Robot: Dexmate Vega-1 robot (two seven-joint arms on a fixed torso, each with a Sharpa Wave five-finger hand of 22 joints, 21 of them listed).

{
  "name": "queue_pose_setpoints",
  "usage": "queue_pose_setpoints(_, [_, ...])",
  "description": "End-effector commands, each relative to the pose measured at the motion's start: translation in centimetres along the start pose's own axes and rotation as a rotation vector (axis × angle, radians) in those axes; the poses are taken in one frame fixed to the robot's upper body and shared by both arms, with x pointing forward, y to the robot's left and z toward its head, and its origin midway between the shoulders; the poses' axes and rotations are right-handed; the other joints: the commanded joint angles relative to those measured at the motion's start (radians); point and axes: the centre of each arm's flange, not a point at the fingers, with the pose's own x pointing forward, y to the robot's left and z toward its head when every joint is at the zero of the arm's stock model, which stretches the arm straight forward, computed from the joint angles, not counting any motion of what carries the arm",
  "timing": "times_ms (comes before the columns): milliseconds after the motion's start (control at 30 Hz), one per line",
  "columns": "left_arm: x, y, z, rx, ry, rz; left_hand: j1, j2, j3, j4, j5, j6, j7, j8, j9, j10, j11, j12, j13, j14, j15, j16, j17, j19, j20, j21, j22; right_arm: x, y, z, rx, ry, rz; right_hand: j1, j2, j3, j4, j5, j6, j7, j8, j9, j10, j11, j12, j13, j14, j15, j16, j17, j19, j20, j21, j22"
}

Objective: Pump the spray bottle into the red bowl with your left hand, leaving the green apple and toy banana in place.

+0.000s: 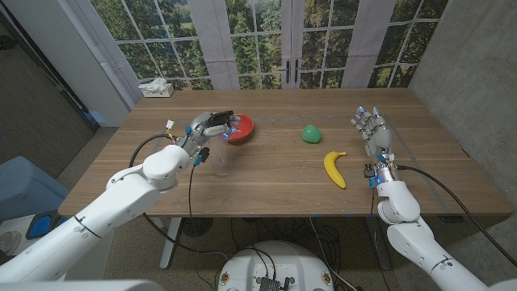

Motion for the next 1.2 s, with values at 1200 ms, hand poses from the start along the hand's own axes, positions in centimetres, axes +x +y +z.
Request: queue_pose_setpoints(1200, [1.1, -2.6, -2.5, 0.194, 0.026, -0.163, -0.191, 0.082, -0.023, 0.041, -0.213, -0.155, -0.057, -0.006, 0.004, -0.24, -0.017, -0.199, -0.032, -0.29, -0.056, -0.201, -0.107, -0.227, 0.011, -0.116, -0.163, -1.2, -0.8, 0.0, -0.007, 0.007, -0.02, -0.01, 0.013, -0.004, 0.002, 0.002, 0.002, -0.011, 0.001, 0.002, 0.004, -0.004, 0.001, 0.002, 0.002, 0.004, -0.002, 0.002, 0.007, -0.003, 0.0, 0.004])
